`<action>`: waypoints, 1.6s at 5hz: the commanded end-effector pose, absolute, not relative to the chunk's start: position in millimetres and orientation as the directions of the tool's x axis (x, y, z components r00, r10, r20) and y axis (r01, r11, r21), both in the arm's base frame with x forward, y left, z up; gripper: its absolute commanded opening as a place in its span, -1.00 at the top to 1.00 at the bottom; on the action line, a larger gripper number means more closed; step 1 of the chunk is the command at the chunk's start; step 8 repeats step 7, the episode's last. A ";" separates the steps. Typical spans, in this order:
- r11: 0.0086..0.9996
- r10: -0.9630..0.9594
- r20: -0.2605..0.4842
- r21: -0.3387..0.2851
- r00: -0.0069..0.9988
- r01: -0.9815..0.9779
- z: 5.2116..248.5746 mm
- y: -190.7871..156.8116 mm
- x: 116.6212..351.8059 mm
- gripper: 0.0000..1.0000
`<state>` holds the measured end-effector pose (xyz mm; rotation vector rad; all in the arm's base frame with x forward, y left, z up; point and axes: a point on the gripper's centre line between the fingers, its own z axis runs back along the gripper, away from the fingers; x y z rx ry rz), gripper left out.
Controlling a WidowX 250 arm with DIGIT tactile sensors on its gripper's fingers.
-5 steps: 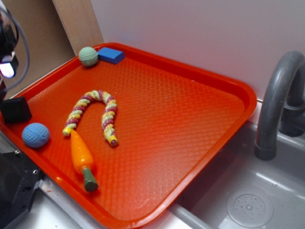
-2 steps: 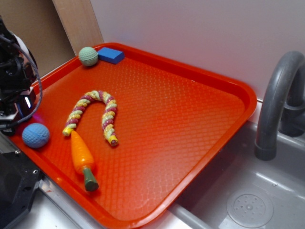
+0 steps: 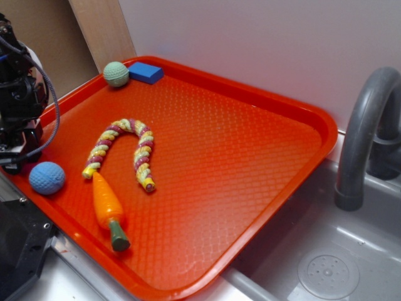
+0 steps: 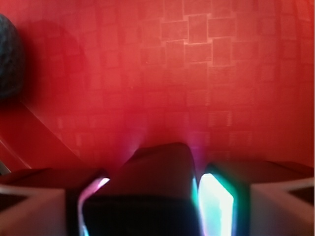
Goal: Grab the black box.
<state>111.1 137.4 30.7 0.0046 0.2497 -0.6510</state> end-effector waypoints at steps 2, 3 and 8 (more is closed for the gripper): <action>0.914 -0.334 -0.146 0.193 0.931 0.358 156.9 57.8 188.2 1.00; 0.967 -0.151 -0.008 0.205 0.989 0.149 211.2 21.4 182.0 0.89; 0.985 0.093 0.126 0.136 0.988 -0.110 209.9 7.3 200.4 1.00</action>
